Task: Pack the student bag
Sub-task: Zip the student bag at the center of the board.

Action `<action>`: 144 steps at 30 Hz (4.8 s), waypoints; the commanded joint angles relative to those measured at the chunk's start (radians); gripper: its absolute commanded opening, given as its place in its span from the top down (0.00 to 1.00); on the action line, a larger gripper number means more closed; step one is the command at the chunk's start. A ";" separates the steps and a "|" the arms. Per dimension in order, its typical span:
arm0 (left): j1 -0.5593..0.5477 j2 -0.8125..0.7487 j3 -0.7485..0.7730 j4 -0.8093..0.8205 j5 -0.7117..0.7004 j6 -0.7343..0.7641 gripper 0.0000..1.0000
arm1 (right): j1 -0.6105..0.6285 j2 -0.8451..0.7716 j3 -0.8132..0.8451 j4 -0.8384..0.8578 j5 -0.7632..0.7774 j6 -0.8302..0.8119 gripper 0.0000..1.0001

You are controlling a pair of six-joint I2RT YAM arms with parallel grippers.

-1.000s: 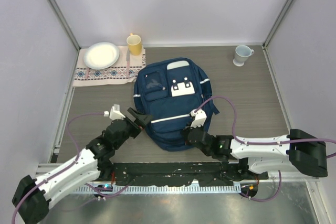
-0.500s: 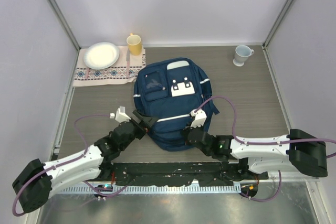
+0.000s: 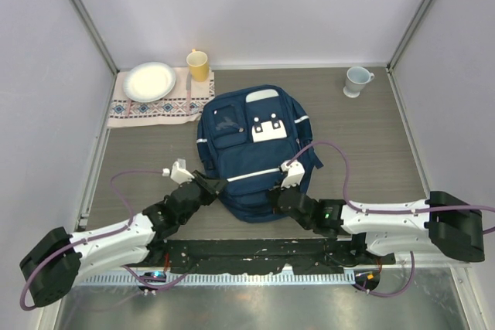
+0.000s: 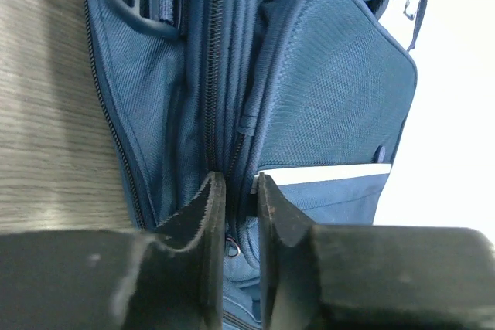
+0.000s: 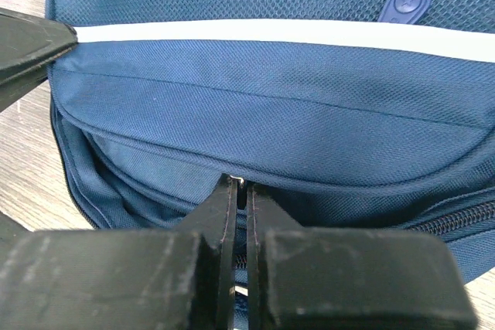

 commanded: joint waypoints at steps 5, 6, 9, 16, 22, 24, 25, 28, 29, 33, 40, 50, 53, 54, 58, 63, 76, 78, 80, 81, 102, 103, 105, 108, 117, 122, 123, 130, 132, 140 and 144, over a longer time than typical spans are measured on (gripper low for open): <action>0.009 -0.028 0.064 -0.007 -0.094 0.108 1.00 | -0.003 -0.047 -0.006 0.005 0.021 -0.024 0.99; 0.014 -0.037 0.070 -0.017 -0.088 0.142 1.00 | -0.003 -0.046 -0.005 0.002 0.021 -0.028 0.99; 0.078 -0.076 0.107 -0.101 -0.047 0.238 1.00 | -0.003 -0.049 0.002 -0.026 0.033 -0.040 0.99; 0.345 -0.158 0.168 -0.333 0.177 0.407 1.00 | -0.014 -0.070 0.044 -0.204 0.172 -0.108 0.99; 0.454 -0.145 0.186 -0.350 0.275 0.467 1.00 | -0.028 -0.121 0.052 -0.284 0.231 -0.125 0.99; 0.462 -0.134 0.194 -0.354 0.294 0.484 1.00 | -0.038 -0.145 0.043 -0.293 0.234 -0.136 0.99; 0.463 -0.131 0.199 -0.351 0.297 0.490 1.00 | -0.058 -0.153 0.043 -0.298 0.231 -0.137 0.99; 0.471 -0.128 0.213 -0.350 0.311 0.513 1.00 | -0.109 -0.168 0.045 -0.333 0.237 -0.107 0.99; 0.474 -0.125 0.219 -0.354 0.320 0.530 1.00 | -0.126 -0.171 0.049 -0.345 0.240 -0.094 0.99; 0.480 -0.125 0.231 -0.374 0.327 0.555 1.00 | -0.196 -0.207 0.042 -0.321 0.209 -0.120 0.99; 0.493 -0.137 0.217 -0.354 0.370 0.521 0.99 | -0.227 -0.253 0.025 -0.207 0.032 -0.197 0.99; 0.491 -0.299 0.196 -0.417 0.455 0.351 0.14 | -0.226 -0.199 -0.028 -0.106 -0.101 -0.134 0.99; 0.488 -0.318 0.222 -0.428 0.485 0.413 0.09 | -0.226 -0.200 -0.035 -0.104 -0.102 -0.131 0.99; 0.482 -0.305 0.258 -0.431 0.498 0.442 0.08 | -0.226 -0.204 -0.037 -0.104 -0.102 -0.131 0.99; 0.396 -0.176 0.338 -0.390 0.559 0.640 0.08 | -0.226 -0.205 -0.038 -0.072 -0.101 -0.136 0.99; 0.128 -0.046 0.438 -0.388 0.357 0.900 0.03 | -0.227 -0.202 -0.035 -0.080 -0.108 -0.133 0.99; -0.285 0.301 0.495 -0.137 0.034 1.411 0.00 | -0.226 -0.253 -0.034 -0.092 -0.107 -0.123 0.99; -0.290 0.334 0.489 -0.086 0.047 1.438 0.00 | -0.227 -0.256 -0.032 -0.092 -0.108 -0.123 0.99; -0.296 0.354 0.477 -0.022 0.041 1.452 0.00 | -0.226 -0.257 -0.028 -0.092 -0.108 -0.120 0.99; -0.297 0.363 0.470 -0.005 0.027 1.466 0.01 | -0.226 -0.259 -0.020 -0.119 -0.108 -0.120 0.99; -0.297 0.550 0.512 0.118 -0.033 1.444 0.36 | -0.226 -0.297 -0.028 -0.124 -0.114 -0.122 0.99; -0.297 0.555 0.515 0.117 -0.033 1.444 0.39 | -0.226 -0.302 -0.026 -0.129 -0.114 -0.122 0.99; -0.297 0.562 0.521 0.124 -0.044 1.443 0.52 | -0.226 -0.311 -0.028 -0.132 -0.111 -0.120 0.99; -0.297 0.553 0.516 0.140 -0.074 1.438 0.79 | -0.226 -0.326 -0.028 -0.140 -0.101 -0.116 0.99; -0.297 0.450 0.443 0.022 -0.087 1.418 1.00 | -0.227 -0.334 0.000 -0.215 0.019 -0.103 0.99; -0.296 0.297 0.354 -0.060 -0.085 1.339 1.00 | -0.227 -0.305 0.034 -0.221 0.053 -0.134 0.99; -0.297 0.273 0.339 -0.083 -0.082 1.328 1.00 | -0.229 -0.303 0.038 -0.221 0.062 -0.140 0.99; -0.290 0.065 0.187 -0.061 -0.067 1.244 1.00 | -0.249 -0.299 0.069 -0.221 0.007 -0.185 0.99; -0.290 0.038 0.179 -0.073 -0.097 1.224 1.00 | -0.256 -0.305 0.077 -0.224 -0.038 -0.215 0.99; -0.288 0.051 0.219 -0.123 -0.102 1.251 1.00 | -0.302 -0.260 0.160 -0.334 -0.087 -0.245 0.99; -0.288 0.122 0.237 -0.126 -0.068 1.247 1.00 | -0.304 -0.204 0.198 -0.390 0.041 -0.242 0.99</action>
